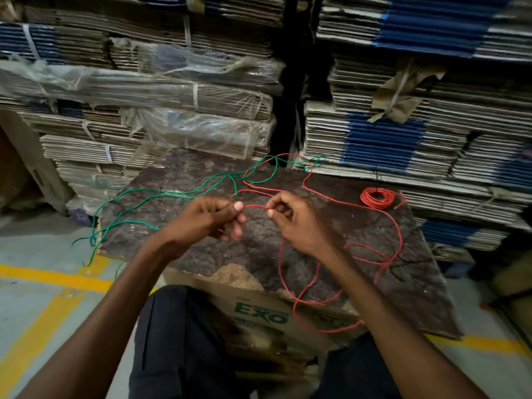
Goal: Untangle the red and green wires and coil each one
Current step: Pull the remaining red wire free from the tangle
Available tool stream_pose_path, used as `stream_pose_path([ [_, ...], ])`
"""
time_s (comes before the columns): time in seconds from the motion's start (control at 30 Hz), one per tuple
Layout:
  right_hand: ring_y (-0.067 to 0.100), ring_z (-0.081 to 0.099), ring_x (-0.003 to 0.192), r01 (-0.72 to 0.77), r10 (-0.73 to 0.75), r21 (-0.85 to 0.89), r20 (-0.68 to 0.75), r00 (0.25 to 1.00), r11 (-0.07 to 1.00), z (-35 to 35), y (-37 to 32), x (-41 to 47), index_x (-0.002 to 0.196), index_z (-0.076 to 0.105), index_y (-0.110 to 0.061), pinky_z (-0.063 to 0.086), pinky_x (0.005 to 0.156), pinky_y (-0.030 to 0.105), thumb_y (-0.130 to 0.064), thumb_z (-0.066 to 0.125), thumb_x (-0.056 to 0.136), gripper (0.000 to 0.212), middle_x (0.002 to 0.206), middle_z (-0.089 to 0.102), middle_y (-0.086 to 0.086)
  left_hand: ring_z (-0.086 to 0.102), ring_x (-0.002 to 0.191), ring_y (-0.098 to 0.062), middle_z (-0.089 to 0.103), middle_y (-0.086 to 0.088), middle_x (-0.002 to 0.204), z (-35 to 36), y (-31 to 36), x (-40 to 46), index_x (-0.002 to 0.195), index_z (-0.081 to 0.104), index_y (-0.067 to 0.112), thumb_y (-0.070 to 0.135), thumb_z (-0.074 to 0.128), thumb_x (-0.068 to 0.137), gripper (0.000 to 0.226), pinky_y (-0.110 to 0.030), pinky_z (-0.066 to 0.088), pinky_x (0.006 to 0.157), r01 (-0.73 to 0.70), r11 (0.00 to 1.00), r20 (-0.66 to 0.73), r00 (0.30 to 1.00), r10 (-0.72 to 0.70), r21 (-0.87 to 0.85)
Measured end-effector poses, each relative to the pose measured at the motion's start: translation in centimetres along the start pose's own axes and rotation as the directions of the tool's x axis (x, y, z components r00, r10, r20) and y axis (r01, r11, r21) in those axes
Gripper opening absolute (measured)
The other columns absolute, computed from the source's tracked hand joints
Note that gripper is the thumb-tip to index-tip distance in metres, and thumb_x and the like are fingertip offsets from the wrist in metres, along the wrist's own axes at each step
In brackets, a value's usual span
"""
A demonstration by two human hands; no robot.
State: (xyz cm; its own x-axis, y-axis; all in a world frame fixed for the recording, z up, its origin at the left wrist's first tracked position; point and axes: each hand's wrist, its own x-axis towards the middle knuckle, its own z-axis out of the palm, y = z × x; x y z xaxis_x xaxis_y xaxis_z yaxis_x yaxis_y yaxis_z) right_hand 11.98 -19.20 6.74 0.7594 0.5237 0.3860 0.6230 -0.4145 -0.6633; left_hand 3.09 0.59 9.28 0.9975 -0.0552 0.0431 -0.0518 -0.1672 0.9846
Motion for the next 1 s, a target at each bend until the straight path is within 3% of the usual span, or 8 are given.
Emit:
stream_pose_path([
  [0.1,-0.002,0.055,0.067,0.004,-0.003,0.051,-0.017,1.0,0.999,0.6,-1.2,-0.3,0.097,0.067,-0.02,0.049,0.07,0.023,-0.019,0.062,0.09,0.009,0.078,0.061,-0.014,0.067,0.062,-0.014,0.068,-0.005,0.068,-0.5,0.3,-1.1,0.077,0.072,0.02,0.064,0.073,0.067,0.045,-0.021,0.053,0.058,-0.035,0.987,0.03,0.999,0.04,-0.158],
  [0.2,-0.003,0.053,0.065,0.035,-0.036,0.05,0.015,0.999,0.998,1.1,-2.5,-0.6,0.106,0.066,-0.018,0.046,0.068,0.018,-0.019,0.059,0.091,0.017,0.076,0.058,-0.014,0.068,0.061,-0.011,0.067,0.0,0.067,-0.7,0.7,-1.6,0.074,0.072,0.022,0.06,0.081,0.058,0.043,-0.02,0.054,0.056,-0.073,0.928,-0.06,0.997,0.055,-0.366],
  [0.3,0.01,0.06,0.067,0.009,-0.01,0.048,0.025,1.0,0.999,1.4,-2.5,-1.1,0.111,0.061,-0.027,0.052,0.067,0.04,-0.03,0.052,0.088,0.025,0.072,0.06,-0.008,0.07,0.063,-0.007,0.068,0.005,0.068,-1.0,1.3,-1.7,0.069,0.072,0.023,0.048,0.073,0.067,0.025,-0.018,0.055,0.055,-0.11,0.812,-0.158,0.987,0.022,-0.574],
  [0.47,0.01,0.068,0.075,-0.09,0.083,0.086,0.085,0.993,0.992,1.2,-1.7,-2.7,0.106,0.064,-0.031,0.054,0.078,0.047,-0.036,0.048,0.089,0.024,0.074,0.069,-0.009,0.073,0.085,-0.009,0.075,0.005,0.095,-0.5,2.6,-1.7,0.068,0.07,0.024,0.035,0.046,0.088,0.034,-0.022,0.059,0.065,-0.17,0.595,-0.2,0.98,0.016,-0.786],
  [0.67,-0.001,0.058,0.059,-0.103,0.068,0.191,0.182,0.981,0.976,1.0,-2.4,-4.4,0.108,0.068,-0.009,0.046,0.058,0.017,-0.016,0.057,0.097,0.017,0.069,0.064,-0.004,0.066,0.11,-0.013,0.069,-0.001,0.121,-0.2,2.9,-0.7,0.082,0.06,0.024,0.036,0.042,0.093,0.024,-0.031,0.058,0.083,-0.25,0.502,-0.238,0.967,0.09,-0.828],
  [0.73,0.0,0.059,0.059,-0.066,0.039,0.142,0.185,0.982,0.988,1.1,-2.4,-4.9,0.105,0.072,-0.01,0.046,0.059,0.018,-0.015,0.059,0.096,0.016,0.068,0.066,-0.002,0.059,0.121,-0.017,0.065,-0.005,0.128,-0.7,3.0,-0.3,0.084,0.058,0.023,0.037,0.044,0.092,0.021,-0.035,0.055,0.09,-0.288,0.472,-0.26,0.957,0.126,-0.833],
  [0.83,0.005,0.064,0.062,-0.014,-0.002,0.105,0.153,0.988,0.994,1.4,-2.5,-5.5,0.102,0.074,-0.02,0.05,0.063,0.028,-0.024,0.061,0.095,0.015,0.073,0.071,-0.003,0.054,0.127,-0.023,0.058,-0.009,0.137,-1.5,2.9,0.5,0.082,0.065,0.024,0.039,0.058,0.086,0.017,-0.04,0.049,0.1,-0.346,0.502,-0.296,0.938,0.179,-0.792],
  [1.0,0.001,0.049,0.053,0.076,-0.079,0.049,0.07,0.994,0.996,0.8,-3.2,-5.6,0.09,0.073,-0.017,0.032,0.054,0.013,-0.022,0.063,0.094,0.012,0.058,0.054,-0.019,0.058,0.099,-0.012,0.063,-0.007,0.129,-1.7,2.1,1.3,0.081,0.067,0.021,0.043,0.083,0.068,0.03,-0.033,0.046,0.088,-0.375,0.702,-0.365,0.915,0.175,-0.605],
])
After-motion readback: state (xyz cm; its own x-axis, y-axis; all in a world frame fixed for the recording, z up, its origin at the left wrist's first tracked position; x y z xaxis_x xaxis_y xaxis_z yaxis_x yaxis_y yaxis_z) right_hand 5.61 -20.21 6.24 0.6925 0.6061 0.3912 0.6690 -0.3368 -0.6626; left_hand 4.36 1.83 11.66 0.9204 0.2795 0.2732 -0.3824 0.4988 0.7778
